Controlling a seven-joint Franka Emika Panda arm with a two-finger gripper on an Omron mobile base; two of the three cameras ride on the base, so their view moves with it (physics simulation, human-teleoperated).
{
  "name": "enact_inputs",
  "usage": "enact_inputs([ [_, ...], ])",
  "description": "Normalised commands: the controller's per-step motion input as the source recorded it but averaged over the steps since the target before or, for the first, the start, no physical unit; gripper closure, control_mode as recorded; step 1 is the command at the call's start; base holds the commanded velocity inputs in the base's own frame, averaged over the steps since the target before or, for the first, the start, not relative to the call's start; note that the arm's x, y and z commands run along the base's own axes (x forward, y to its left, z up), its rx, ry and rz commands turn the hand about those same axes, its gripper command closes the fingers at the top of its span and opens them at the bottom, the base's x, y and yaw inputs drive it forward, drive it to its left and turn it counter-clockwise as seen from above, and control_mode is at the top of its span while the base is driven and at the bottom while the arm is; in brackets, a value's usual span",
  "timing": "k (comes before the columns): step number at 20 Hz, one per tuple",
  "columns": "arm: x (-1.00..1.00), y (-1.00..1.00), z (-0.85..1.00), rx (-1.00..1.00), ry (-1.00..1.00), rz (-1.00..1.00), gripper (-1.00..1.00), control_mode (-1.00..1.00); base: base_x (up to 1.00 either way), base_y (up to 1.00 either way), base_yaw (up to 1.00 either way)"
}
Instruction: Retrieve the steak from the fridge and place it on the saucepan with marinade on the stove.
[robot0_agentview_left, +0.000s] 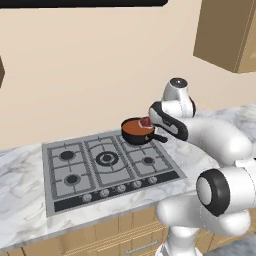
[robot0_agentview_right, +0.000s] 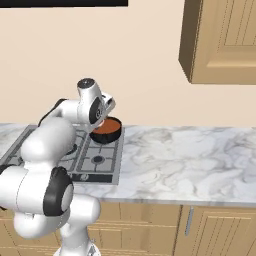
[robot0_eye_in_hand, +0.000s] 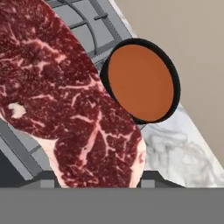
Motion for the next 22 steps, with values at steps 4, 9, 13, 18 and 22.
enact_inputs([
  [4, 0.93, 0.0, -0.08, 0.0, 0.05, 0.0, 1.0, -1.0, 0.0, 0.0, 0.0],
  [9, 0.09, 0.0, -0.05, 0.0, 0.05, 0.0, 1.0, -1.0, 0.0, 0.0, 0.0],
  [13, 0.17, 0.05, -0.31, 0.0, 0.01, 0.0, 1.0, -1.0, 0.0, 0.0, 0.0],
  [18, 0.27, 0.11, -0.4, 0.0, 0.0, 0.0, 1.0, -1.0, 0.0, 0.0, 0.0],
  [22, 0.4, 0.04, -0.17, 0.0, 0.0, 0.0, 1.0, -1.0, 0.0, 0.0, 0.0],
])
